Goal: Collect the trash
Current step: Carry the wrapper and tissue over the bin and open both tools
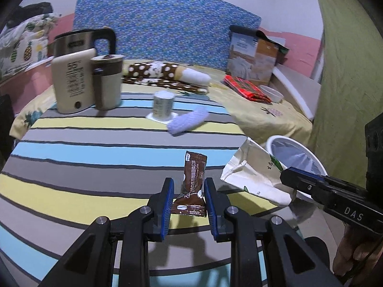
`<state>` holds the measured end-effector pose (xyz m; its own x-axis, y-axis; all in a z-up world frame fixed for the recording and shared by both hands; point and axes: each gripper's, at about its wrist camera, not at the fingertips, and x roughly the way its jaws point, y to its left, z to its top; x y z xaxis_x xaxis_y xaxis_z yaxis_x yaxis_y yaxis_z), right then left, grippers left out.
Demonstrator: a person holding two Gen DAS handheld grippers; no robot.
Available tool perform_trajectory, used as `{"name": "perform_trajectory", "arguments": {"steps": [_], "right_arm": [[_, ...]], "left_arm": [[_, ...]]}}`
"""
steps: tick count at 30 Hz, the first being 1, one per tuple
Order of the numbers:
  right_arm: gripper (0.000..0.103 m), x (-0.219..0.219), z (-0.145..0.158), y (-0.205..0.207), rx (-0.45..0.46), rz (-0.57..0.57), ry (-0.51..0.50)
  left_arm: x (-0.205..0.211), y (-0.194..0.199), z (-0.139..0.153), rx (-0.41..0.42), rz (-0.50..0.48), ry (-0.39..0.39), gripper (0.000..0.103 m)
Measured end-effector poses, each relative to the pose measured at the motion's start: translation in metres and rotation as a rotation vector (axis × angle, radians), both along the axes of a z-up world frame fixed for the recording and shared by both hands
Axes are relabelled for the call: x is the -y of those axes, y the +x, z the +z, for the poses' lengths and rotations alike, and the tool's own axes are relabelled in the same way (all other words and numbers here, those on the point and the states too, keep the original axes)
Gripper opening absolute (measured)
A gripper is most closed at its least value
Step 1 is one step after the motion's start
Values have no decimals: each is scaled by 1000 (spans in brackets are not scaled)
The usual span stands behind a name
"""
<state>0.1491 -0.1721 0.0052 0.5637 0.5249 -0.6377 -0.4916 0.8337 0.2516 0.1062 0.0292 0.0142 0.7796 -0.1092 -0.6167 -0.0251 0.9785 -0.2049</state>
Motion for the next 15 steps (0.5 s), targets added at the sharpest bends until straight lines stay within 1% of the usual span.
{"name": "perform_trajectory", "arguments": {"steps": [15], "right_arm": [[17, 73, -1, 8, 3, -181, 29]], "left_arm": [[71, 36, 6, 1, -166, -13, 26]]}}
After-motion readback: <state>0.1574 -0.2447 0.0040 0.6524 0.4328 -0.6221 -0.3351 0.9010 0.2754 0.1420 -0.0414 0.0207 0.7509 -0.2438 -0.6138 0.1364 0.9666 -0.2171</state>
